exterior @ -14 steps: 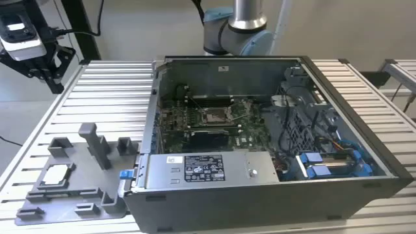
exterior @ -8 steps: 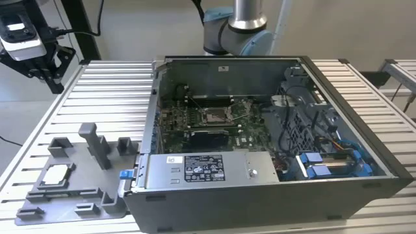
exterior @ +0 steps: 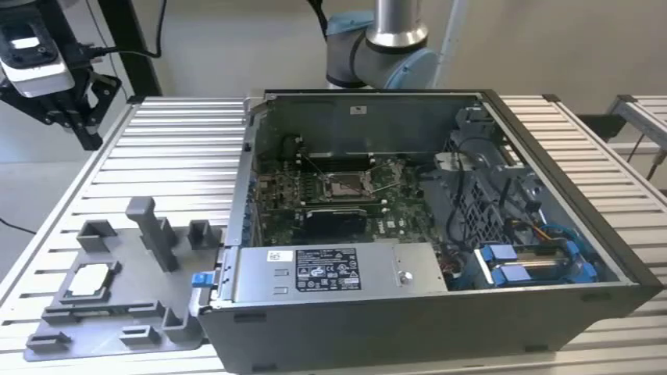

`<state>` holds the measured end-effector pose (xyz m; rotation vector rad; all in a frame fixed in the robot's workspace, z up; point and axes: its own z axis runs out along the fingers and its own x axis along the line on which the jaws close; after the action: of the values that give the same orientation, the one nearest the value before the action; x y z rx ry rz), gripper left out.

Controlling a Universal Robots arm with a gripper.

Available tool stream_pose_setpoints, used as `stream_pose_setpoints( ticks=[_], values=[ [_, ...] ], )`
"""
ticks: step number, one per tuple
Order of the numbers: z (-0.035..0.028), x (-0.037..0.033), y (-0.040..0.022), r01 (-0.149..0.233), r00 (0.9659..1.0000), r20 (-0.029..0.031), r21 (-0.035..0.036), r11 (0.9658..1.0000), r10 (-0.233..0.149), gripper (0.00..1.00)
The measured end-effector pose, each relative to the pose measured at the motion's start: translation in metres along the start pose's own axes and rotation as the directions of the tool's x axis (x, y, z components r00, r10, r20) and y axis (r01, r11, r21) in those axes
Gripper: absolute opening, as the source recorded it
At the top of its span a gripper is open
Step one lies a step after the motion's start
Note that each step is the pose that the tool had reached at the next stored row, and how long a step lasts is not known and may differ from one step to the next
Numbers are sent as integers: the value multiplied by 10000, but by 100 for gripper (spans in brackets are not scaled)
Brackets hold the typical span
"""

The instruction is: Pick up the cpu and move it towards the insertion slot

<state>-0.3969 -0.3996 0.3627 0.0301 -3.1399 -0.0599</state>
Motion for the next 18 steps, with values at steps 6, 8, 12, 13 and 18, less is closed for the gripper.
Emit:
stream_pose_setpoints(
  ticks=[6,8,12,13,18],
  values=[
    [-2,98,-85,-1,10000,34,-1,10000,1,0],
    [-5,106,-151,0,10000,34,0,10000,0,0],
    [-11,129,-309,0,10000,35,0,10000,0,0],
    [-12,137,-346,0,10000,35,0,10000,0,0],
    [-17,194,-503,1,10000,34,0,10000,-1,0]
  ],
)
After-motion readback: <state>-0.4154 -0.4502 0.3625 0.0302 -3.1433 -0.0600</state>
